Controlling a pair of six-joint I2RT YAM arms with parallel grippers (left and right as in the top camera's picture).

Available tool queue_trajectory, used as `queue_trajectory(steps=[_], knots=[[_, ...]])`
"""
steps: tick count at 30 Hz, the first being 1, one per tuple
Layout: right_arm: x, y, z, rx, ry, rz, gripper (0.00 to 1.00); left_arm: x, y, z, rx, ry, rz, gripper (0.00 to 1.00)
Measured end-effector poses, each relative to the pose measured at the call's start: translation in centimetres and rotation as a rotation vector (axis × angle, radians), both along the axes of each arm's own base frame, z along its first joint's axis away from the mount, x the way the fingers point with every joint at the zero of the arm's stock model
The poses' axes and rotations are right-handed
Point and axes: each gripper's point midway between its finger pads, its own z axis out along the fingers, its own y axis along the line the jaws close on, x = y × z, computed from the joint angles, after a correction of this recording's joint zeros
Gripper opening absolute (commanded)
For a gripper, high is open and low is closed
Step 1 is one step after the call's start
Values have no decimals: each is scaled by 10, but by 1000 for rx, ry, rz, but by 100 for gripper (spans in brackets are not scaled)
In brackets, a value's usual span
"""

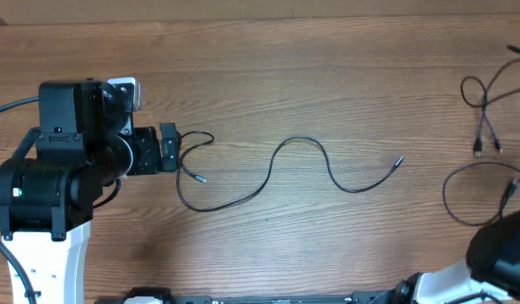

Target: Untangle cables

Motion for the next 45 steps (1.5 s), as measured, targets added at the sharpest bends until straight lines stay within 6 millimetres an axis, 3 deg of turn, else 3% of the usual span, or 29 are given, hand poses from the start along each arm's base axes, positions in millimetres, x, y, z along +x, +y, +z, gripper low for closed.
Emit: queue_trajectory(steps=[6, 7, 9, 10, 11, 12, 21, 30, 35, 41, 45], knots=[[-26, -27, -61, 150, 125, -50, 4, 0, 0, 0, 0, 0, 0, 100], [-30, -30, -68, 179, 132, -52, 11, 0, 0, 0, 0, 0, 0, 100], [-34, -33, -77, 220, 136, -49, 49, 0, 0, 0, 0, 0, 0, 99], [-35, -33, -83, 251, 130, -46, 78, 0, 0, 0, 0, 0, 0, 99], [-36, -33, -86, 272, 128, -41, 97, 0, 0, 0, 0, 0, 0, 100], [-36, -31, -89, 294, 124, -31, 100, 0, 0, 0, 0, 0, 0, 100], [-21, 15, -106, 499, 123, 201, 100, 0, 0, 0, 0, 0, 0, 100], [-1, 90, -106, 636, 153, 733, 100, 0, 0, 0, 0, 0, 0, 100], [14, 154, -103, 664, 190, 1005, 100, 0, 0, 0, 0, 0, 0, 100], [24, 233, -105, 690, 262, 1208, 100, 0, 0, 0, 0, 0, 0, 100], [17, 290, -123, 728, 341, 1329, 100, 0, 0, 0, 0, 0, 0, 100]])
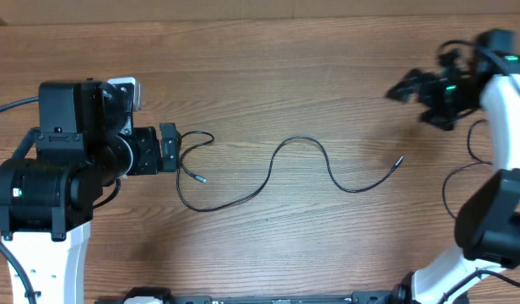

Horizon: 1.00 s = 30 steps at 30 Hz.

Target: Untangle cables

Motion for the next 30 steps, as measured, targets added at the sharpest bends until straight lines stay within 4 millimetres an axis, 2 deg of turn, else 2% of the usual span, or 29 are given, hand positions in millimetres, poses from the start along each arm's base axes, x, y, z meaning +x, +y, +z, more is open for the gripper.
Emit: queue_trajectory(steps=[3, 7, 11, 20, 27, 30], knots=[[-19, 44, -23, 16, 73, 96, 100, 0, 0, 0, 0, 0, 0, 100], [-43, 86, -46, 33, 156, 176, 100, 0, 0, 0, 0, 0, 0, 100], [-68, 128, -60, 60, 219, 252, 100, 0, 0, 0, 0, 0, 0, 100], [-88, 204, -81, 102, 248, 252, 100, 0, 0, 0, 0, 0, 0, 100], [-120, 258, -106, 131, 301, 201, 100, 0, 0, 0, 0, 0, 0, 100], [-130, 275, -113, 142, 313, 180, 100, 0, 0, 0, 0, 0, 0, 100]])
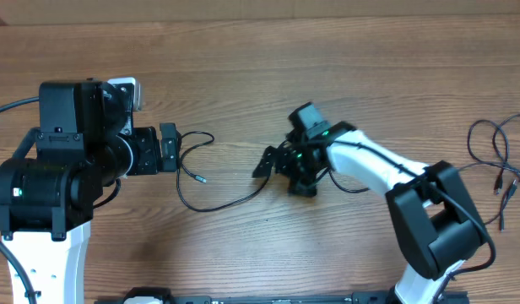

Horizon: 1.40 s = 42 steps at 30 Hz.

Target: Untangle cables

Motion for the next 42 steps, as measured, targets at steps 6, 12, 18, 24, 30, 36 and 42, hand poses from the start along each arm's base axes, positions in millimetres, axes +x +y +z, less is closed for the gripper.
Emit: queue_trajectory(steps=[6, 12, 18, 24, 30, 36, 42], knots=[[-13, 32, -2, 5, 17, -59, 100, 0, 0, 0, 0, 0, 0, 99], [-13, 51, -4, -17, -14, -134, 83, 0, 0, 0, 0, 0, 0, 100], [-6, 54, -10, -87, -57, -255, 70, 0, 0, 0, 0, 0, 0, 100], [3, 62, -10, -120, -148, -345, 64, 0, 0, 0, 0, 0, 0, 100], [15, 86, -11, -69, -257, -372, 25, 0, 0, 0, 0, 0, 0, 100], [33, 92, -22, -53, -322, -420, 4, 0, 0, 0, 0, 0, 0, 100], [83, 68, -3, -49, -450, -455, 4, 0, 0, 0, 0, 0, 0, 100]])
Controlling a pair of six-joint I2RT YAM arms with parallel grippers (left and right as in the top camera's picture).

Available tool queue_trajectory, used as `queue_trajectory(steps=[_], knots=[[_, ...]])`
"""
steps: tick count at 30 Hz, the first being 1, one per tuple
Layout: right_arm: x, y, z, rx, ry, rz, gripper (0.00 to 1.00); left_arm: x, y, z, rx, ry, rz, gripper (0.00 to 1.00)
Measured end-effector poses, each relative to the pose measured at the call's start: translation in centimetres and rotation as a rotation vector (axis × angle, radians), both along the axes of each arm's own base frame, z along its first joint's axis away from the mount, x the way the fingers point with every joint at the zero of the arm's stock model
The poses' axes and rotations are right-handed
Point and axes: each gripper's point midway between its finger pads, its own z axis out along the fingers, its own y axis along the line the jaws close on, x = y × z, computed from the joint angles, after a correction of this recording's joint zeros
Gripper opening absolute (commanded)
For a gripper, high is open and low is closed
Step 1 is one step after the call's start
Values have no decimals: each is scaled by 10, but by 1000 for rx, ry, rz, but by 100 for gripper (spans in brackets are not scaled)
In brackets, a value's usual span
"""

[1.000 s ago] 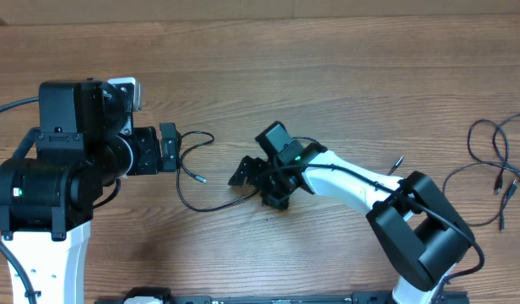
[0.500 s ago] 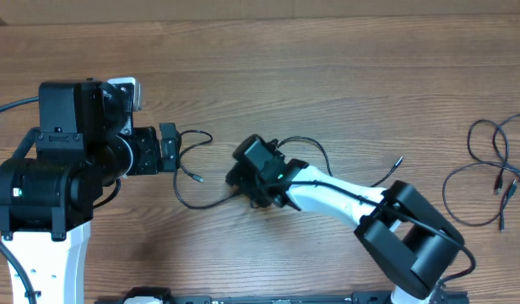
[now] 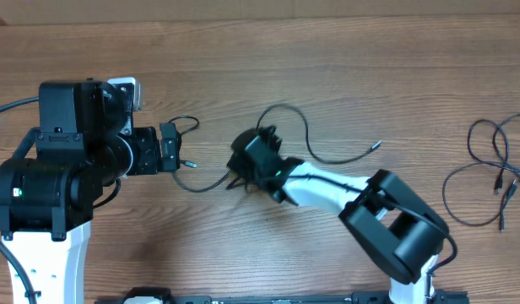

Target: Untangle cables

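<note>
A thin black cable [image 3: 327,159] lies across the middle of the table, its free right plug [image 3: 377,145] pointing right. Its left part makes a small loop [image 3: 186,123] beside my left gripper [image 3: 170,148], which appears shut on the cable there; a short plug end [image 3: 192,163] sticks out just below. My right gripper [image 3: 236,169] is low at the table's centre-left, over the cable's middle, and seems shut on it. The cable arcs up from it [image 3: 277,108] and runs on to the right.
A second bundle of black cables [image 3: 488,165] lies tangled at the right edge of the table. The left arm's bulky body [image 3: 57,169] fills the left side. The right arm [image 3: 387,219] stretches diagonally from the bottom right.
My right gripper has moved left from the cable's middle bend to near the left gripper. The cable has shifted with it: its right plug lies further left and higher, and the middle arcs upward.
The black cable lay in a wavy line, its left end at my still left gripper. My right arm was at the far right edge, then high at the right, then down on the cable's middle. Now it is further left and the cable is bunched leftward.
</note>
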Motion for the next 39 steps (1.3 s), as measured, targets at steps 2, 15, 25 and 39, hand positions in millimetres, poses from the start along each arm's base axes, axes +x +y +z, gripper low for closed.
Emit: queue_trajectory(steps=[2, 15, 25, 39], knots=[[24, -13, 19, -6, -62, -15, 4, 0, 0, 0, 0, 0, 0, 100], [147, -177, 248, -51, -603, -309, 4, 0, 0, 0, 0, 0, 0, 100], [157, -382, 270, -328, -634, -648, 4, 0, 0, 0, 0, 0, 0, 100], [99, -578, 271, -559, -566, -983, 4, 0, 0, 0, 0, 0, 0, 100]])
